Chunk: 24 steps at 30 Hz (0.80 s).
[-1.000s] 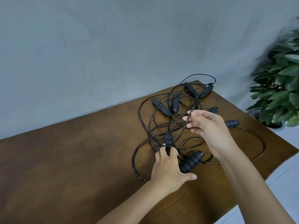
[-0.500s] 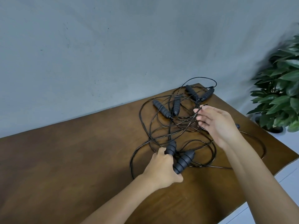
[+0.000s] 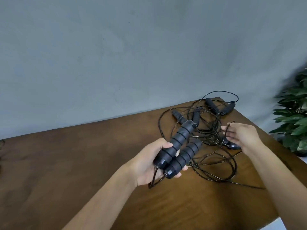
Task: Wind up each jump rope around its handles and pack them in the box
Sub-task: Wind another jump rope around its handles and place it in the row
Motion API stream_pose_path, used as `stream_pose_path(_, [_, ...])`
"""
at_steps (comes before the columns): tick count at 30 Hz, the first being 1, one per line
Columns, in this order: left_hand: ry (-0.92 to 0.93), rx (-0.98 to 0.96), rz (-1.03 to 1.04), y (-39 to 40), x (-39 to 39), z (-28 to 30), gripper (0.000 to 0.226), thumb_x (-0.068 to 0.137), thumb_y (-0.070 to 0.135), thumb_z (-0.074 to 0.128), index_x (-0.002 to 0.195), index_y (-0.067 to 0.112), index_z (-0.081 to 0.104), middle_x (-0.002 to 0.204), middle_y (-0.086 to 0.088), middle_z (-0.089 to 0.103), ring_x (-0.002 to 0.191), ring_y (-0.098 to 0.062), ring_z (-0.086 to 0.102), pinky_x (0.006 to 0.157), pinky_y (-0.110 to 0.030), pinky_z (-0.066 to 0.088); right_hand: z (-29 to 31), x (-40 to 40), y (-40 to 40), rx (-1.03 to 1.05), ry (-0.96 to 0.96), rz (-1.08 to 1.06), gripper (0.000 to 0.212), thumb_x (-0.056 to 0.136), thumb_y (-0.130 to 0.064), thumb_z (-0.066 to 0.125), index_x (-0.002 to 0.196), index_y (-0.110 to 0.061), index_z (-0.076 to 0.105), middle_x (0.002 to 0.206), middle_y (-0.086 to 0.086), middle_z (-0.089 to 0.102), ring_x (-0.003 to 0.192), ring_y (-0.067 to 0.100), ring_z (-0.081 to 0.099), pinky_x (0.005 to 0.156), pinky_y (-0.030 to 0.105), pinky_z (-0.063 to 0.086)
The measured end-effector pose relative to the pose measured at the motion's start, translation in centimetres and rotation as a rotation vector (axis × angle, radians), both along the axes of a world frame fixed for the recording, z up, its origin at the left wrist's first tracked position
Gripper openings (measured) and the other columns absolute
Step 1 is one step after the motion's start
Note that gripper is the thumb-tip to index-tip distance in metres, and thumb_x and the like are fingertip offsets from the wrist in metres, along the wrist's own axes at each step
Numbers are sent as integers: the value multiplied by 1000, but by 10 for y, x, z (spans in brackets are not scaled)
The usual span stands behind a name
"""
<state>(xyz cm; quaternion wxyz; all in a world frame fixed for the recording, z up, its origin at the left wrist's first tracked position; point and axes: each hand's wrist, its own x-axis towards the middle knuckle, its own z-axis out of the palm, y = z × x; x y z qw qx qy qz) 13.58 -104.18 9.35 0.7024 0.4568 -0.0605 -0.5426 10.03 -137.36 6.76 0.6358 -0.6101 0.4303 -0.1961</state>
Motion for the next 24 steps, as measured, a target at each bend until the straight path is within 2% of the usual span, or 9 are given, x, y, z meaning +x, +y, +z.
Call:
stream_pose_path(3, [-37, -101, 52, 9, 3, 17, 42, 86, 34, 71, 114, 7, 55, 132, -28, 65, 104, -36, 69, 76, -41, 59, 0, 1, 1, -271, 224, -1, 23, 103, -14, 50, 115, -2, 65, 102, 13, 74, 84, 26, 68, 79, 36, 54])
stream_pose_path(6, [-87, -180, 119, 17, 5, 35, 32, 91, 34, 67, 110, 10, 56, 139, -25, 63, 103, -31, 71, 80, -37, 60, 8, 1, 4, -658, 436, 1, 43, 97, -31, 46, 120, 3, 62, 109, 23, 68, 98, 41, 63, 90, 43, 51])
stream_pose_path(8, [-99, -264, 147, 19, 8, 45, 22, 94, 28, 64, 109, 11, 64, 144, -26, 59, 103, -32, 67, 82, -38, 57, 17, 3, 14, -835, 453, 61, 47, 93, -38, 44, 117, 0, 59, 111, 26, 66, 103, 45, 61, 97, 53, 51])
stream_pose_path(10, [-109, -320, 184, 20, 11, 53, 30, 96, 25, 62, 122, 11, 66, 146, -24, 59, 106, -31, 65, 84, -37, 56, 35, 6, 37, -892, 340, 166, 41, 101, -33, 49, 129, -5, 61, 126, 19, 66, 118, 40, 59, 106, 52, 46])
stream_pose_path(12, [-120, -338, 227, 21, 12, 60, 49, 95, 24, 62, 140, 6, 55, 145, -21, 60, 107, -30, 66, 85, -36, 57, 60, 6, 69, -808, 140, 293, 37, 104, -36, 51, 133, -15, 63, 133, 3, 66, 123, 22, 58, 103, 40, 46])
stream_pose_path(15, [-130, -351, 255, 20, 9, 67, 56, 95, 23, 63, 145, 2, 51, 141, -19, 63, 106, -30, 67, 86, -36, 59, 100, -2, 131, -421, -175, 607, 42, 102, -47, 50, 135, -23, 60, 124, -8, 71, 116, 7, 64, 98, 28, 45])
stream_pose_path(17, [-140, -348, 258, 19, 6, 69, 56, 94, 22, 65, 144, 0, 52, 131, -20, 67, 105, -29, 68, 87, -37, 60, 110, -3, 157, -214, -333, 750, 47, 99, -48, 55, 137, -21, 58, 123, 2, 73, 117, 19, 68, 105, 38, 47])
stream_pose_path(20, [-146, -378, 261, 18, 2, 71, 55, 96, 21, 64, 144, -2, 53, 123, -22, 66, 102, -28, 70, 88, -37, 60, 114, 1, 177, -161, -438, 781, 55, 89, -47, 70, 138, -25, 55, 117, 8, 74, 114, 30, 68, 111, 51, 44])
stream_pose_path(24, [-134, -426, 280, 20, 0, 70, 48, 99, 17, 61, 143, -2, 54, 122, -22, 68, 105, -31, 70, 91, -39, 60, 120, 6, 190, -133, -517, 738, 60, 79, -40, 75, 135, -32, 54, 113, 2, 76, 112, 23, 70, 112, 56, 42])
